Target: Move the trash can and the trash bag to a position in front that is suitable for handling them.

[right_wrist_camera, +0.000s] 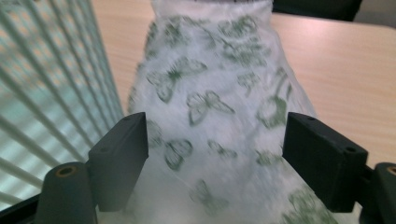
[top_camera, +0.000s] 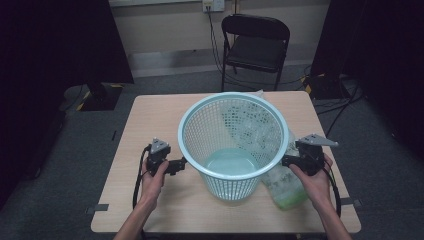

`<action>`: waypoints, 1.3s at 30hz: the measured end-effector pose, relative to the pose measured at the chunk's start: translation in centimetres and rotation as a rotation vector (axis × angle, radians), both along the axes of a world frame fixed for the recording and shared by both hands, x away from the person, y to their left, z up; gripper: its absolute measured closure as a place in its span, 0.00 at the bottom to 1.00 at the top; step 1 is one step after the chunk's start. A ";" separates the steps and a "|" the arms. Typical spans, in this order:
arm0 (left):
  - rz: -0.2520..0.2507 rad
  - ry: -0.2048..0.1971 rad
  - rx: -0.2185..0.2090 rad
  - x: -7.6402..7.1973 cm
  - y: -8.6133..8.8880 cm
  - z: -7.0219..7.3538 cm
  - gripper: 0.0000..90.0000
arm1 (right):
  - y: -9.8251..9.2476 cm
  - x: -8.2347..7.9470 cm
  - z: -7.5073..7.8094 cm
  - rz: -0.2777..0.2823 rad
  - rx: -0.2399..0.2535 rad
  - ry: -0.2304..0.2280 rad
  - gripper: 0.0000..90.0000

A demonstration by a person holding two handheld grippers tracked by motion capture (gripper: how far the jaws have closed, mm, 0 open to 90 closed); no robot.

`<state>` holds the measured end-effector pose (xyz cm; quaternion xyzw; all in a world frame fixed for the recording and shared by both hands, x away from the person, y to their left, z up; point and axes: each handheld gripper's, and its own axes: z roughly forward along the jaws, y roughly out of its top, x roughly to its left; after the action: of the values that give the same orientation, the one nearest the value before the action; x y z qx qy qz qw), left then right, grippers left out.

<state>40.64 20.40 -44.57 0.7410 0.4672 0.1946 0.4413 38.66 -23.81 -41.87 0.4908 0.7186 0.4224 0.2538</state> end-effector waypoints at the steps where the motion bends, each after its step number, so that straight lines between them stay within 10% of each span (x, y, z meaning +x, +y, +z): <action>1: 0.000 0.000 0.000 0.0 0.0 0.0 0.20 | 0.0 0.0 0.0 0.000 0.000 0.000 0.25; 9: -0.054 -0.019 0.019 0.4 -1.9 -0.3 0.24 | 2.4 -0.3 1.0 0.062 0.050 -0.018 0.33; 25: -0.037 -0.061 0.077 -0.9 2.6 0.4 0.41 | 7.0 0.9 0.8 0.185 0.102 0.047 0.38; 39: -0.018 -0.046 0.014 -3.9 5.7 -0.1 0.41 | 9.4 0.3 0.7 0.259 0.097 0.061 0.39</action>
<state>36.73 26.07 -44.66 0.7436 0.4489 0.2107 0.4486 38.97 -14.40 -41.20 0.4181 0.7621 0.4707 0.1514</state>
